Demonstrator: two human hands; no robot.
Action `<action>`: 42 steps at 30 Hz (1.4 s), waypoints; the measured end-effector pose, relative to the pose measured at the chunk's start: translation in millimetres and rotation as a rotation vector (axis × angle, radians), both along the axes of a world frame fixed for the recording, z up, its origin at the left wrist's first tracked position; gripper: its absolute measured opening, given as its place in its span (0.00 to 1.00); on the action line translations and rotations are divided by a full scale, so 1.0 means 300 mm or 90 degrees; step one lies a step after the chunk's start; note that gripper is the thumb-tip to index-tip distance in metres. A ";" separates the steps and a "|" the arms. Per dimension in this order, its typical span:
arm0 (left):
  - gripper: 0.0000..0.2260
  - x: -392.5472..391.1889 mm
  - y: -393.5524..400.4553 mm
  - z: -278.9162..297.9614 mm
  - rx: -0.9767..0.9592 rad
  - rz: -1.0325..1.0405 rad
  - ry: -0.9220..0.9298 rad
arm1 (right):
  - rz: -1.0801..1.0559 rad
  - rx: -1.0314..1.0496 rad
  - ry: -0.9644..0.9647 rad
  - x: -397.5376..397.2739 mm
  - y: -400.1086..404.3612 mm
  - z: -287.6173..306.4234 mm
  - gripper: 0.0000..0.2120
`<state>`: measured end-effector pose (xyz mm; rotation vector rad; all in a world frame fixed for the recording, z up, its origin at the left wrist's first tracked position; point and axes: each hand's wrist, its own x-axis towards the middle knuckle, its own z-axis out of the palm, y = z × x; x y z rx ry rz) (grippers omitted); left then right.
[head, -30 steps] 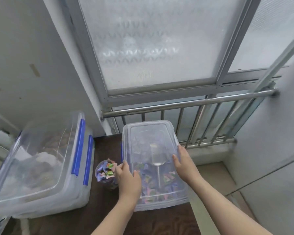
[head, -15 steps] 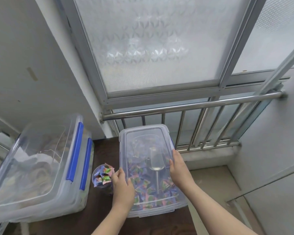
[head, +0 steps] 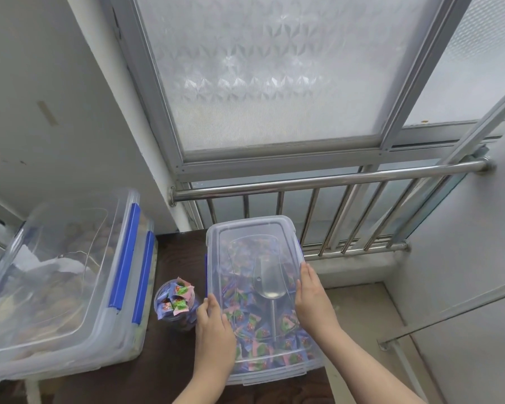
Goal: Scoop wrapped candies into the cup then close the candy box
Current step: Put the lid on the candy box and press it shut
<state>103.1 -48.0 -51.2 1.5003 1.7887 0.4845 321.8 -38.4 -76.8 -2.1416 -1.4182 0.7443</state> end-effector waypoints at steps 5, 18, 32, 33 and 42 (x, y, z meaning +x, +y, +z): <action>0.26 -0.015 -0.022 -0.005 0.001 0.026 -0.062 | -0.046 0.047 0.096 0.002 -0.017 0.021 0.26; 0.39 -0.118 -0.018 -0.028 -0.140 0.209 -0.262 | -0.196 0.047 0.110 0.050 -0.048 0.039 0.31; 0.33 -0.081 -0.048 -0.039 -0.075 0.106 -0.190 | -0.143 0.125 0.010 0.011 -0.055 -0.005 0.17; 0.33 -0.079 -0.048 -0.036 -0.074 0.103 -0.183 | -0.143 0.127 0.003 0.009 -0.055 -0.001 0.15; 0.33 -0.078 -0.057 -0.053 -0.058 0.083 -0.149 | -0.145 0.135 0.005 0.002 -0.064 0.017 0.19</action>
